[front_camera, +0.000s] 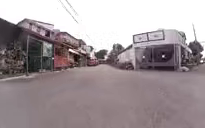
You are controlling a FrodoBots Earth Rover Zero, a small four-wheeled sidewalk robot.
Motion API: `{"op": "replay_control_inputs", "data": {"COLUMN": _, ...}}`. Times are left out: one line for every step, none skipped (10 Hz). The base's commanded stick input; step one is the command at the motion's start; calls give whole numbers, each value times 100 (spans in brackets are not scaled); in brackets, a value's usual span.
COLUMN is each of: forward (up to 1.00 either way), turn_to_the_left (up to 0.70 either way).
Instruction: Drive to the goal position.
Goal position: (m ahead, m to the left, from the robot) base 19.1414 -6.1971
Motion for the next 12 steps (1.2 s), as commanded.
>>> {"op": "replay_control_inputs", "data": {"forward": 70, "turn_to_the_left": 0}}
{"op": "replay_control_inputs", "data": {"forward": 70, "turn_to_the_left": 0}}
{"op": "replay_control_inputs", "data": {"forward": 70, "turn_to_the_left": 0}}
{"op": "replay_control_inputs", "data": {"forward": 70, "turn_to_the_left": 0}}
{"op": "replay_control_inputs", "data": {"forward": 70, "turn_to_the_left": 0}}
{"op": "replay_control_inputs", "data": {"forward": 70, "turn_to_the_left": 0}}
{"op": "replay_control_inputs", "data": {"forward": 70, "turn_to_the_left": 0}}
{"op": "replay_control_inputs", "data": {"forward": 70, "turn_to_the_left": 0}}
{"op": "replay_control_inputs", "data": {"forward": 70, "turn_to_the_left": 0}}
{"op": "replay_control_inputs", "data": {"forward": 70, "turn_to_the_left": 0}}
{"op": "replay_control_inputs", "data": {"forward": 70, "turn_to_the_left": 0}}
{"op": "replay_control_inputs", "data": {"forward": 70, "turn_to_the_left": 0}}
